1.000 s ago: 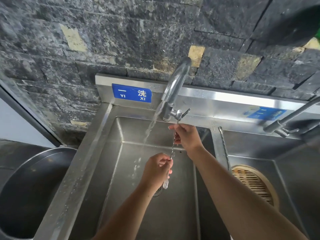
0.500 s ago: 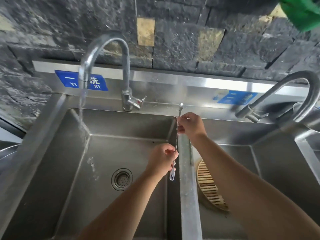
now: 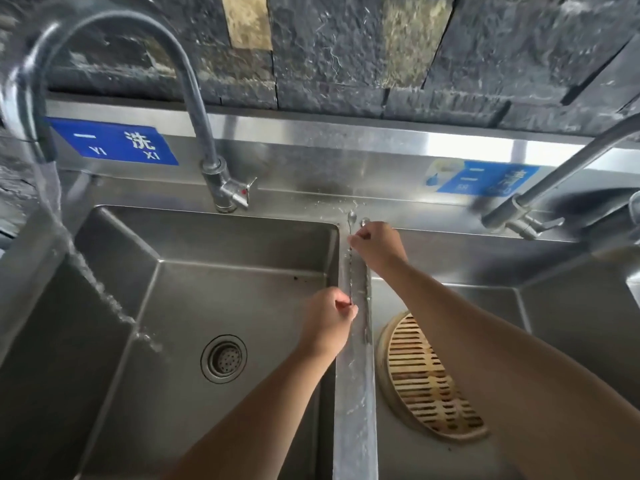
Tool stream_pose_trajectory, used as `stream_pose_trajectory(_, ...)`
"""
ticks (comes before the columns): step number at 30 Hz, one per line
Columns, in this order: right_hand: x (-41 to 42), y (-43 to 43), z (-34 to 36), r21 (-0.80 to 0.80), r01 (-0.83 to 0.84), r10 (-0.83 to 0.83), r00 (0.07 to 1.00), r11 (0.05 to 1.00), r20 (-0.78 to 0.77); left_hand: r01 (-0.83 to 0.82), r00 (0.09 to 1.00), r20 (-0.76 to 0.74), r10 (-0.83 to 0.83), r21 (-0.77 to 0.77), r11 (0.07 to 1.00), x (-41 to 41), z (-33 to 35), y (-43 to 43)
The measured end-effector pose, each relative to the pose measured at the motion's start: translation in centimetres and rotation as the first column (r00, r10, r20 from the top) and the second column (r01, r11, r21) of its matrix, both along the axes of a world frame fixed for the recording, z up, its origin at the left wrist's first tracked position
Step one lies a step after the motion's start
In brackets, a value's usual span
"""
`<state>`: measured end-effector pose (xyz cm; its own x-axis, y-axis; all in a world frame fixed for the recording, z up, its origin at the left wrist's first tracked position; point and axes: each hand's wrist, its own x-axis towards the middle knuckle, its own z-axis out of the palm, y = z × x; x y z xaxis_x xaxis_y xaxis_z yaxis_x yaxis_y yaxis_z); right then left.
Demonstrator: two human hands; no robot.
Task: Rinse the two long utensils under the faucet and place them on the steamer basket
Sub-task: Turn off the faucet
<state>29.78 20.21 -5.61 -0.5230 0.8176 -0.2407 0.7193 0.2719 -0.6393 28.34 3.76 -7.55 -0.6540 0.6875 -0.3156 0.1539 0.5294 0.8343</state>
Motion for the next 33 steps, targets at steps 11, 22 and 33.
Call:
stream_pose_trajectory(11, -1.3, 0.1, -1.2, 0.135, -0.044, 0.022, 0.987, 0.990, 0.157, -0.008, 0.988, -0.155, -0.005, -0.083, 0.997, 0.2, -1.1, 1.2)
stream_pose_trajectory(22, -1.9, 0.5, -2.1, 0.180, -0.068, 0.036, 0.984, 0.981, 0.174, -0.036, 0.981, -0.194, 0.014, -0.108, 0.993, 0.2, -1.3, 1.6)
stream_pose_trajectory(33, -2.0, 0.7, -2.1, 0.180, -0.047, 0.018, 0.987, 0.983, 0.162, -0.034, 0.984, -0.177, 0.012, -0.125, 0.992, -0.2, -1.5, 1.7)
